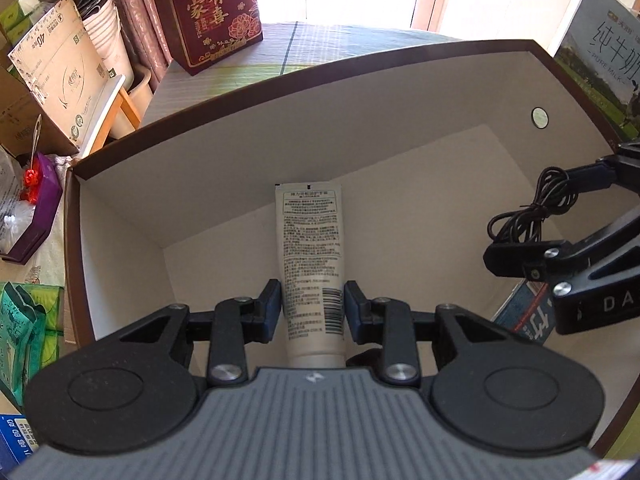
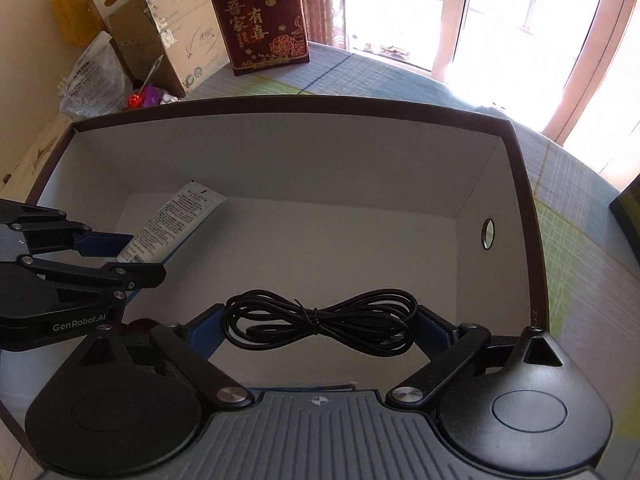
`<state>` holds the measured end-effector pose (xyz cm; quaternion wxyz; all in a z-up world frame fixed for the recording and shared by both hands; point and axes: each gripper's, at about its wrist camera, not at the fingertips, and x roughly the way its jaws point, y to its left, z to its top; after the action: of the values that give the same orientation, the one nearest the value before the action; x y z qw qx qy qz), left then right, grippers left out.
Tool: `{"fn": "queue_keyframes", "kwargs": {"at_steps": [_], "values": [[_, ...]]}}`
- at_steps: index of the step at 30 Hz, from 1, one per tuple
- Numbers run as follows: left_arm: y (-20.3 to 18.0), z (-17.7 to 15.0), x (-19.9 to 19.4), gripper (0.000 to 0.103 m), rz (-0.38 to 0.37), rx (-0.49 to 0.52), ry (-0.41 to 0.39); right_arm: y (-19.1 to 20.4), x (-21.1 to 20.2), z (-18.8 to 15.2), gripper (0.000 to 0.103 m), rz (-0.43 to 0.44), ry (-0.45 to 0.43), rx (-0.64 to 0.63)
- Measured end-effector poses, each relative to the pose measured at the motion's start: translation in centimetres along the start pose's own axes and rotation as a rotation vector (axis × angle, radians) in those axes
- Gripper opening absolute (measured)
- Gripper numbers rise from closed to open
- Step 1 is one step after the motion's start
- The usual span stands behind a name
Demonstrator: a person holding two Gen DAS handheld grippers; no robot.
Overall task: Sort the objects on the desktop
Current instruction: 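Lower the cream tube with the left tool while the right tool releases the cable in the box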
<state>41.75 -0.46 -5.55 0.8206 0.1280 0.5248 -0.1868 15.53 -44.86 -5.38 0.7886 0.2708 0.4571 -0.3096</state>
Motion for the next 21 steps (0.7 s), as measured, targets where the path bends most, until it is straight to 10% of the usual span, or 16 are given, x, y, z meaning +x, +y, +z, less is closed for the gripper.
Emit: {"fn": "queue_keyframes", "kwargs": {"at_steps": [7,21], "values": [[0.03,-0.35,0.83,0.029,0.031,0.006,0.027,-0.32,0.46,0.04,0.093,0.010,0.009,0.013],[-0.18,-0.50,0.01,0.066,0.083,0.025,0.012,-0.07,-0.44,-0.20,0.101,0.064,-0.028,0.008]]}}
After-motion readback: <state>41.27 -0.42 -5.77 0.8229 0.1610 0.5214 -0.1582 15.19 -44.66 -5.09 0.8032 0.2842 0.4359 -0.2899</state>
